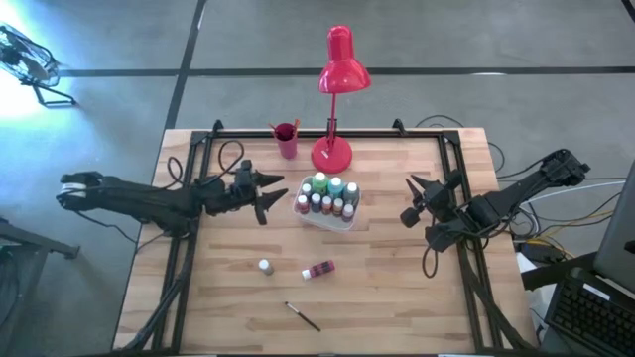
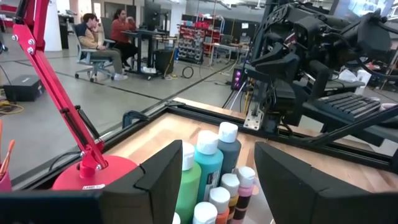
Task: Pick & Place Paint Supplies
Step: Put the silver paint brush bottle into the red cup
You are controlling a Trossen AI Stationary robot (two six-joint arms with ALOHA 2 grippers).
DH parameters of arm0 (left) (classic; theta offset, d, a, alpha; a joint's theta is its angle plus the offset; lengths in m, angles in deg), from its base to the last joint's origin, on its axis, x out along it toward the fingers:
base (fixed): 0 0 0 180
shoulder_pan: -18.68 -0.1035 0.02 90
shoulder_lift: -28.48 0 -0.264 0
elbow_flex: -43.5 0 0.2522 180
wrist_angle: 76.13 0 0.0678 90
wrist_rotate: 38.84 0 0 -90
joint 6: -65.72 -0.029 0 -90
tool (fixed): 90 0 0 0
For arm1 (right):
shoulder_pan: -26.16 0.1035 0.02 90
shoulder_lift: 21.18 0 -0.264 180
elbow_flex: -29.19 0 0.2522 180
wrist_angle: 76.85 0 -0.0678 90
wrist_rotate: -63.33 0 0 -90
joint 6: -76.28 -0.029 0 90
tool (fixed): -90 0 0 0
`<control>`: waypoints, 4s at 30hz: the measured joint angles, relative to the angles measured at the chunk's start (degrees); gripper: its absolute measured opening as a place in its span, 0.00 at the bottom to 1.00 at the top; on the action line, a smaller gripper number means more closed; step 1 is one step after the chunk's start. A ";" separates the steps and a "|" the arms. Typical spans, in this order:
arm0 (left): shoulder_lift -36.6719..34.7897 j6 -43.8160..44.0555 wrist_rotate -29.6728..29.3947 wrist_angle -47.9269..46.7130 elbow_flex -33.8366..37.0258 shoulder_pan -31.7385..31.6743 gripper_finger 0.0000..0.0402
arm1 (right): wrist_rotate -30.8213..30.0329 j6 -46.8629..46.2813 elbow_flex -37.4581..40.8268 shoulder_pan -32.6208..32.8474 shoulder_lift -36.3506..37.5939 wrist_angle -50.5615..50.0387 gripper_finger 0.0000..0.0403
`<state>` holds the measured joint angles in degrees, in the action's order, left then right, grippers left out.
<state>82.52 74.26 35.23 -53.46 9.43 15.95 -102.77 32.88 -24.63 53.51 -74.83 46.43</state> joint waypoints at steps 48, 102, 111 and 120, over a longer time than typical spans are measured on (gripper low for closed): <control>-0.01 6.50 13.79 -15.41 -4.72 4.30 0.51 | -2.99 0.04 0.00 0.00 -0.02 1.51 0.24; 48.02 -4.79 9.95 -80.92 -52.63 35.78 0.47 | -1.41 1.14 0.00 -0.02 0.00 1.79 0.45; 53.18 -5.86 10.51 -80.09 -54.84 36.04 0.47 | -0.78 0.91 0.00 -0.02 0.00 1.79 0.39; 53.29 -5.59 12.07 -73.40 -54.87 37.41 0.47 | 0.21 0.07 0.00 -0.02 -0.04 1.81 0.33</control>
<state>135.81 68.66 47.30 -126.86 -45.44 53.36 -102.56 32.95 -24.63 53.49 -74.88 48.25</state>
